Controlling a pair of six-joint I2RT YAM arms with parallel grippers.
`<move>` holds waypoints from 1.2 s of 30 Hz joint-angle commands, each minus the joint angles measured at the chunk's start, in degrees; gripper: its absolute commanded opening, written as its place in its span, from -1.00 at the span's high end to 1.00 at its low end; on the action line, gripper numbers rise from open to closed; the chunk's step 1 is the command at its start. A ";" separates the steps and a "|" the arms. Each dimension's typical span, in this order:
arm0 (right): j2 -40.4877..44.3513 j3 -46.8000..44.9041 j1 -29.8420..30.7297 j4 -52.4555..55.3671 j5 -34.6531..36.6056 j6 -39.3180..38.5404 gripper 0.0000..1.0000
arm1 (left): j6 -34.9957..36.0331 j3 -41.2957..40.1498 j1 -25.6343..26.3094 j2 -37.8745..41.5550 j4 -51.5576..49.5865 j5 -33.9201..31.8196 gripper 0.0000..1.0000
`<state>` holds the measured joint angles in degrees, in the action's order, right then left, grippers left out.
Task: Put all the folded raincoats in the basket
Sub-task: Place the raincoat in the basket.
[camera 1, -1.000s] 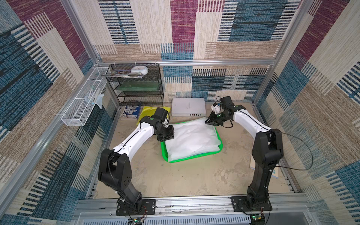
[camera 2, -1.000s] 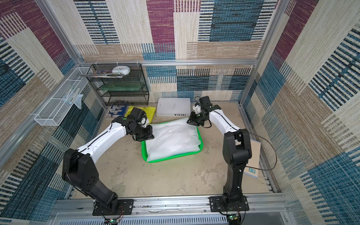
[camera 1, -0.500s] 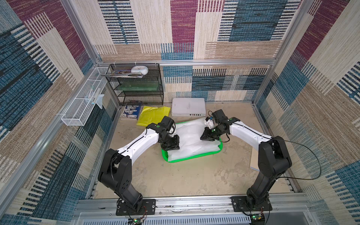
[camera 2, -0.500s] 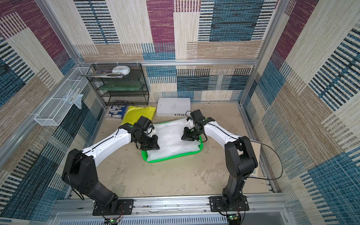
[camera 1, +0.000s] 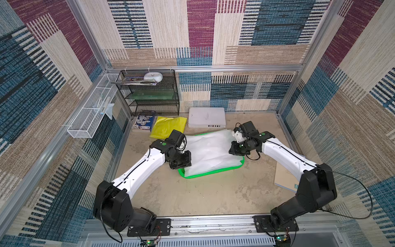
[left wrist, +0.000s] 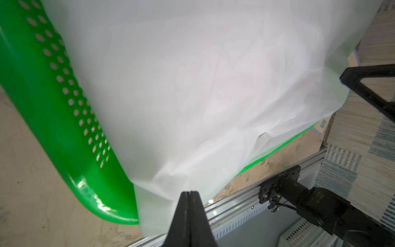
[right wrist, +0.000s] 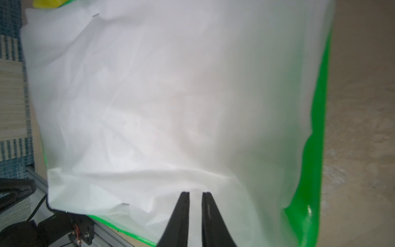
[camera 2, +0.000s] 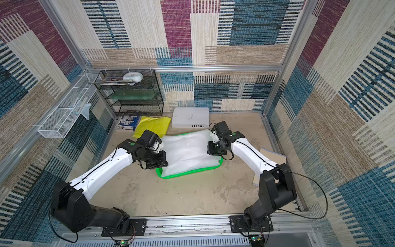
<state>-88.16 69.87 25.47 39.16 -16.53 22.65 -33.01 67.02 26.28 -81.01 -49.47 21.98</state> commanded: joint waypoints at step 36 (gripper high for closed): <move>-5.58 1.93 1.87 3.19 8.53 -0.48 0.83 | 0.00 10.49 1.75 -10.59 0.08 0.33 1.00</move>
<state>-91.88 71.57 27.35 42.15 -9.08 22.65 -34.02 76.05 28.08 -88.31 -51.70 21.58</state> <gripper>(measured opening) 0.091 0.066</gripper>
